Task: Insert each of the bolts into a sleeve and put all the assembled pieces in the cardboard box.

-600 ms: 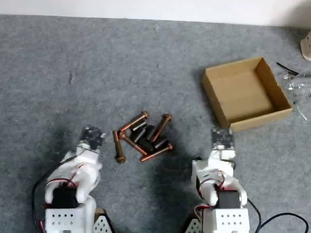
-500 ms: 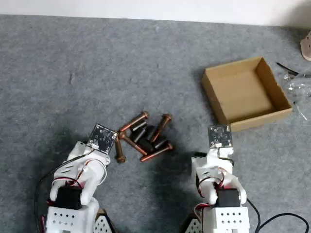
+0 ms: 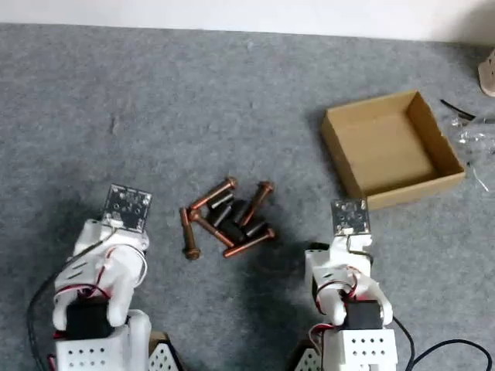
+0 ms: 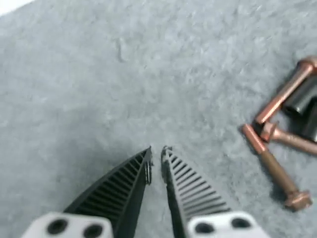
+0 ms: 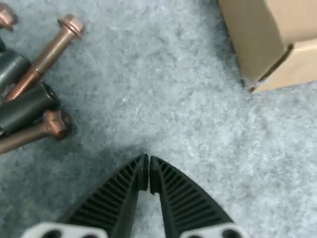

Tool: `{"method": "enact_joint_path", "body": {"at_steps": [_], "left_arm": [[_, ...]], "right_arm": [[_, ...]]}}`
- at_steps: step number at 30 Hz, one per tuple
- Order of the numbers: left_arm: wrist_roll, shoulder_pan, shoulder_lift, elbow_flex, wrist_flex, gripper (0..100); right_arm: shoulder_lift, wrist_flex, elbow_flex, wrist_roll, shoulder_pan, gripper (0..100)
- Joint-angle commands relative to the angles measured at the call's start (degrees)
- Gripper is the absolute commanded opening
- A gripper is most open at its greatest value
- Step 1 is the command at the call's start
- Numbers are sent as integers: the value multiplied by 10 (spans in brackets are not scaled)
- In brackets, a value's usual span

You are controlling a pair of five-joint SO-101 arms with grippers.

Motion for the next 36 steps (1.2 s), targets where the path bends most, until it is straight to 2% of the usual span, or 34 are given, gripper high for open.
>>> {"method": "enact_joint_path", "body": {"at_steps": [1,7,12,17,22,26,28,32,36], "left_arm": [[5,33,165,-146,-30,56],[7,62,407,-252,-61,56],[17,83,516,-224,-148,56],[81,83,560,-156,-275,56],[159,76,563,-121,-300,56],[162,63,563,-93,-340,56],[163,58,563,-92,-345,56],[161,58,563,-92,-343,56],[160,58,562,-92,-342,56]], "right_arm": [[0,-17,73,7,8,5],[0,-17,73,7,8,5],[0,-17,73,7,8,5],[0,-20,73,7,8,5],[0,-20,70,10,17,5],[0,-19,56,17,71,6],[2,-12,26,58,76,6],[5,-35,-33,71,29,6],[57,-65,-101,34,-68,6]]}}
